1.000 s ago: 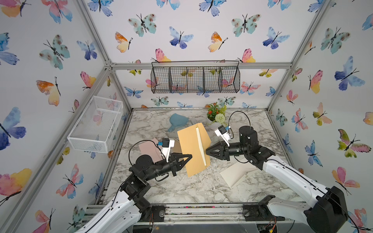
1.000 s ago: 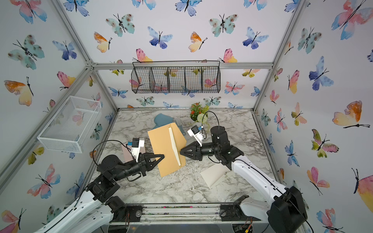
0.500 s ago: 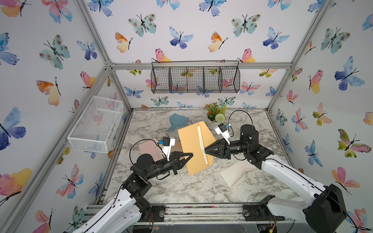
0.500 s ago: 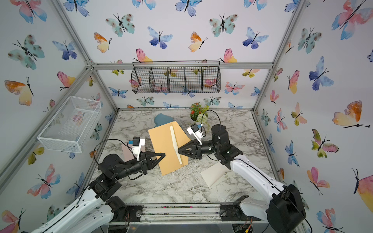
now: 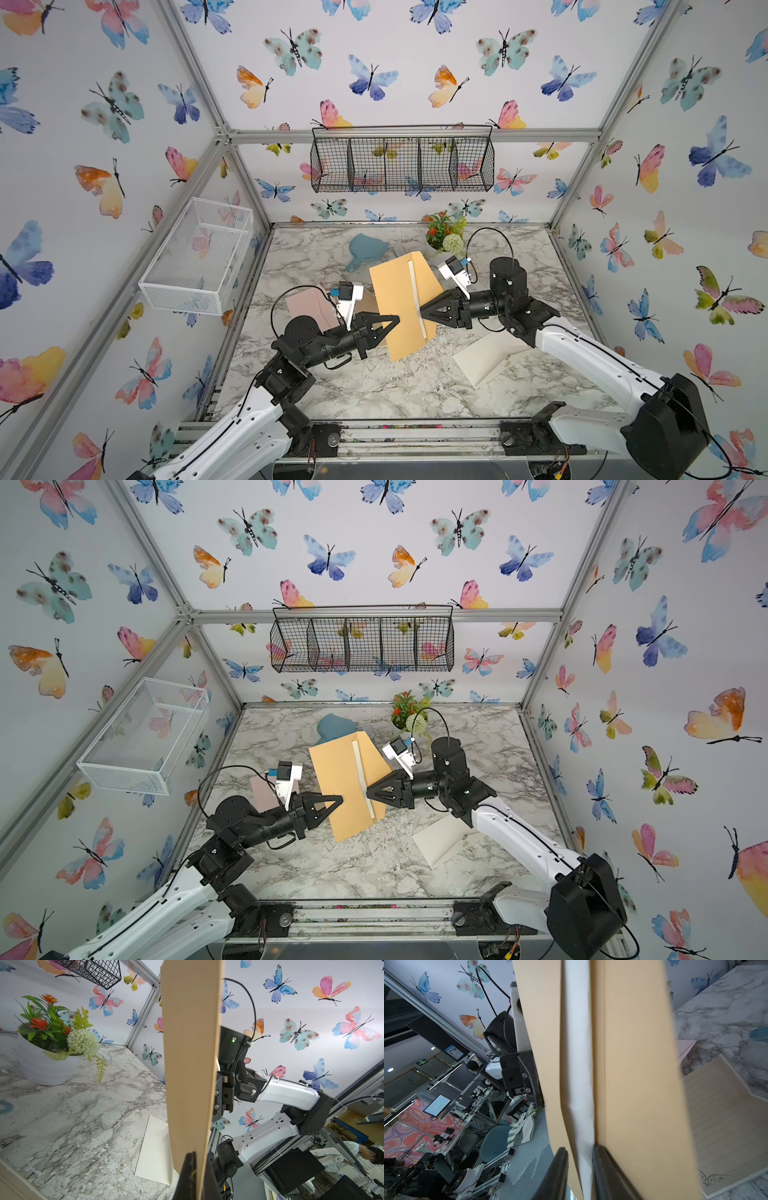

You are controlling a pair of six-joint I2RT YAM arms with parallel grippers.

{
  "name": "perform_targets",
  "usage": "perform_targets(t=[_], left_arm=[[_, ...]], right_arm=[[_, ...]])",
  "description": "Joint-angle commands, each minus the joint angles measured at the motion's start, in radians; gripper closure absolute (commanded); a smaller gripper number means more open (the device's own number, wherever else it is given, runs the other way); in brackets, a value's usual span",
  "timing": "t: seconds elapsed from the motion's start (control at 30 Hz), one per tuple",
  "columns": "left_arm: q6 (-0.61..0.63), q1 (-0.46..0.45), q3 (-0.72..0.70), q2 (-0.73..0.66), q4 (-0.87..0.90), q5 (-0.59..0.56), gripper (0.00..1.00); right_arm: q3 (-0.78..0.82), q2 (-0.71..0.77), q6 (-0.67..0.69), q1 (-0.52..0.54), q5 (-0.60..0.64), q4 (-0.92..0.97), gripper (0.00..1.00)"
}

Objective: Take the letter paper out of the envelope
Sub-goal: Take out the letter paper from the envelope.

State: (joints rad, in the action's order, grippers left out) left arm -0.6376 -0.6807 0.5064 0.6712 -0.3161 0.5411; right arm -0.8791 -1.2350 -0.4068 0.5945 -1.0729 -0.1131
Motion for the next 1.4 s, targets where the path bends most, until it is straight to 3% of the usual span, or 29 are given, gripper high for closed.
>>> perform_targets(t=[0.0,0.23,0.5,0.83,1.23,1.37], left_arm=[[0.019,-0.002,0.028,-0.023,-0.008,0.026,1.00],[0.022,-0.002,0.031,-0.035,0.009,0.025,1.00],[0.026,-0.002,0.034,-0.037,0.007,0.020,1.00],[0.005,-0.002,0.020,-0.009,-0.049,0.030,1.00],[-0.005,-0.002,0.008,0.010,-0.072,0.034,1.00],[-0.007,-0.002,-0.002,0.017,-0.082,0.036,1.00]], right_arm=[[-0.017,0.012,0.043,0.002,0.070,0.050,0.73],[-0.024,-0.032,0.052,0.002,0.053,0.050,0.72],[-0.028,-0.042,0.051,0.002,0.030,0.033,0.60],[0.006,-0.031,-0.042,0.004,-0.090,-0.111,0.60],[0.026,-0.013,-0.119,0.014,-0.131,-0.232,0.65],[0.023,-0.003,-0.125,0.014,-0.134,-0.234,0.78]])
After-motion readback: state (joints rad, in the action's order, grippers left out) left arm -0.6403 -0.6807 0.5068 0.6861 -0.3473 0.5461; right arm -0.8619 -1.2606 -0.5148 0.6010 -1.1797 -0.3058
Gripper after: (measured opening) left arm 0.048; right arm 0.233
